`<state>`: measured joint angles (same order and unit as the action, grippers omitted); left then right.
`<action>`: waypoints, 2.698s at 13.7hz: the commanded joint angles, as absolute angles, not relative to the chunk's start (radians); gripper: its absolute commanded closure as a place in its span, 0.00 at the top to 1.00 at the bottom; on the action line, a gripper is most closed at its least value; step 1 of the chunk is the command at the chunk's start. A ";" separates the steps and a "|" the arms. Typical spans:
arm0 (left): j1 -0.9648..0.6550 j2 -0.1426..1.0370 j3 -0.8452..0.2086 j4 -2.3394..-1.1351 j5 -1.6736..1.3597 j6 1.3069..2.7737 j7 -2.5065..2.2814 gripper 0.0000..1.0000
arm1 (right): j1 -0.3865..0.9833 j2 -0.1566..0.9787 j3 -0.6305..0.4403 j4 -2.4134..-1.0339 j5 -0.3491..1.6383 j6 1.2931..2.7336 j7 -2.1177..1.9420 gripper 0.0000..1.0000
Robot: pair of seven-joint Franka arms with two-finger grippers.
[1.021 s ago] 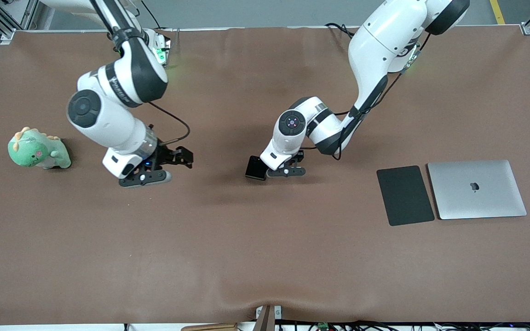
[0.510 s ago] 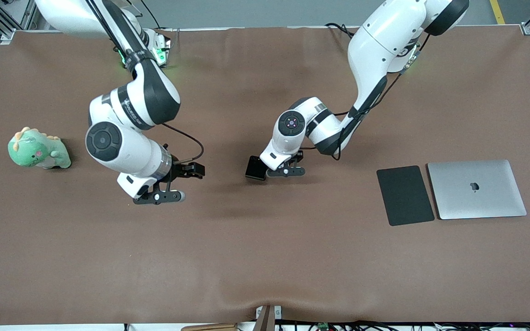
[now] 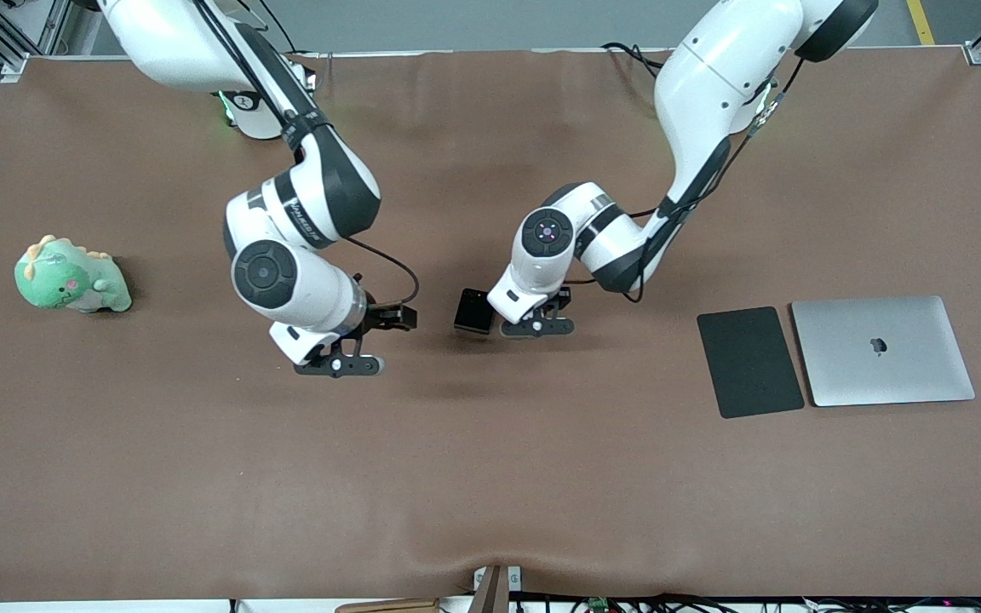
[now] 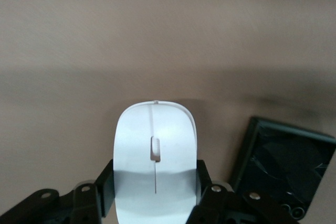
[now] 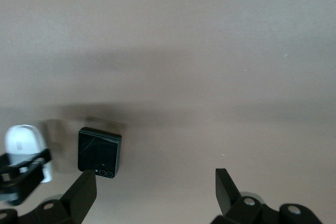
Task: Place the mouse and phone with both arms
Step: 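Carry the mouse onto the mousepad while the right gripper lifts the phone, then open the left gripper to release the mouse and raise it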
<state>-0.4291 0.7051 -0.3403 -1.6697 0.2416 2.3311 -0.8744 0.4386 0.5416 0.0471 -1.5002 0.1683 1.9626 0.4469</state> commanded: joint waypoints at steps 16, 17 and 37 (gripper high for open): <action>0.297 0.512 -0.411 -1.796 0.247 2.167 -0.129 0.35 | 0.692 0.802 0.040 -1.456 0.014 2.252 0.907 1.00; 0.322 0.514 -0.411 -1.818 0.248 2.190 -0.112 0.35 | 0.693 0.807 0.040 -1.457 0.014 2.258 0.907 1.00; 0.348 0.597 -0.402 -1.919 0.259 2.413 -0.129 1.00 | 0.707 0.854 0.038 -1.462 -0.035 2.316 0.983 0.23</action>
